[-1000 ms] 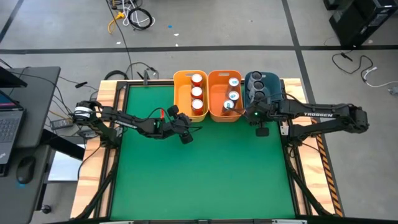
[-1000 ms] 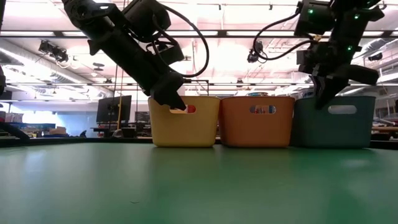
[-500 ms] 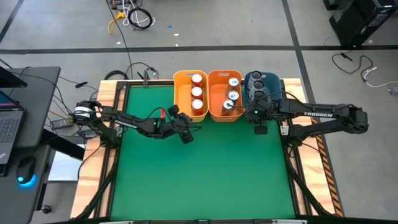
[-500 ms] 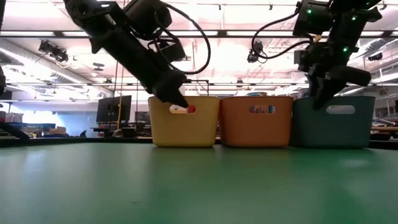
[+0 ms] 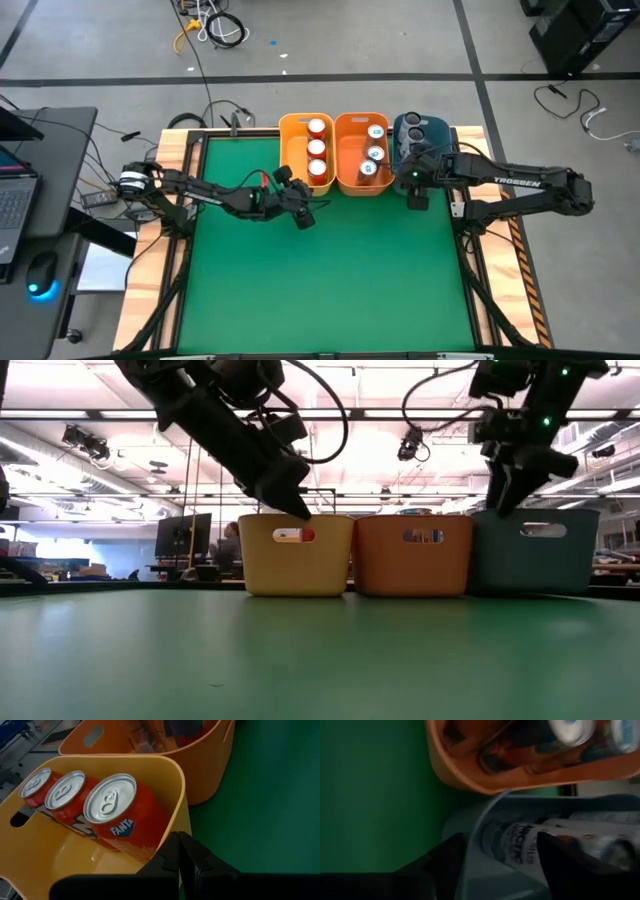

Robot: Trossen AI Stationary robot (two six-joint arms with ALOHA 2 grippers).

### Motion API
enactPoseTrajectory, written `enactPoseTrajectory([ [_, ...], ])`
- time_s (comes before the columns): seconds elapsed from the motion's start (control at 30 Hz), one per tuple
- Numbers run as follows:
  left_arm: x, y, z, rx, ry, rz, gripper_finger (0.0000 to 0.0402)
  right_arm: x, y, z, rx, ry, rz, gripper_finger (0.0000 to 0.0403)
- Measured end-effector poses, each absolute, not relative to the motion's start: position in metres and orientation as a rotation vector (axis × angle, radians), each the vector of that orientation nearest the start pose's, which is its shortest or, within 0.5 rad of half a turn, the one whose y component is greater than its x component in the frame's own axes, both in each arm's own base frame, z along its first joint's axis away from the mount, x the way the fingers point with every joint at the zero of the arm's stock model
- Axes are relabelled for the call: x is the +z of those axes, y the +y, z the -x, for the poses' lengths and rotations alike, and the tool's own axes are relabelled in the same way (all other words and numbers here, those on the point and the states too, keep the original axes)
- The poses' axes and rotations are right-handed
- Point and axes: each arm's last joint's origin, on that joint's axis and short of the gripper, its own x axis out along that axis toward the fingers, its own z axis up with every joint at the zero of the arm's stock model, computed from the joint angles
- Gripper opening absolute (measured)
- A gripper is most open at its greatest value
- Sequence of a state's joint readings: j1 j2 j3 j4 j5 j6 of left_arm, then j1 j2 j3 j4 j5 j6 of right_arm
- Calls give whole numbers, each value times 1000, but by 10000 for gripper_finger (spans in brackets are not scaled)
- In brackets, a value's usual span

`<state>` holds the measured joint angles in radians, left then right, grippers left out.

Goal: Sort soda cans
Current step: Adjust the blue bin, then return to Home Position

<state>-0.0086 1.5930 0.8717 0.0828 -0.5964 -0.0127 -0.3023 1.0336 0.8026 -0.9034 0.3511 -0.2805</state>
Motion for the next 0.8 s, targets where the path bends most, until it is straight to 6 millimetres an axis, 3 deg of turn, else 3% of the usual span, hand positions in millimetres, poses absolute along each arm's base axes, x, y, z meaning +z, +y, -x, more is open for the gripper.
enactPoseTrajectory([
  [0.2, 208, 13, -320, 562, 579, -173, 1, 265, -62, -170, -432, 1172, 247, 263],
  [0.47, 228, 12, -312, 493, 525, -155, 1, 265, -53, -173, -394, 1137, 158, 265],
  [0.6, 240, 9, -307, 445, 485, -138, 1, 267, -48, -172, -400, 1102, 120, 223],
  [0.8, 251, 3, -303, 318, 417, -131, 1, 275, -34, -172, -306, 1002, 30, 107],
])
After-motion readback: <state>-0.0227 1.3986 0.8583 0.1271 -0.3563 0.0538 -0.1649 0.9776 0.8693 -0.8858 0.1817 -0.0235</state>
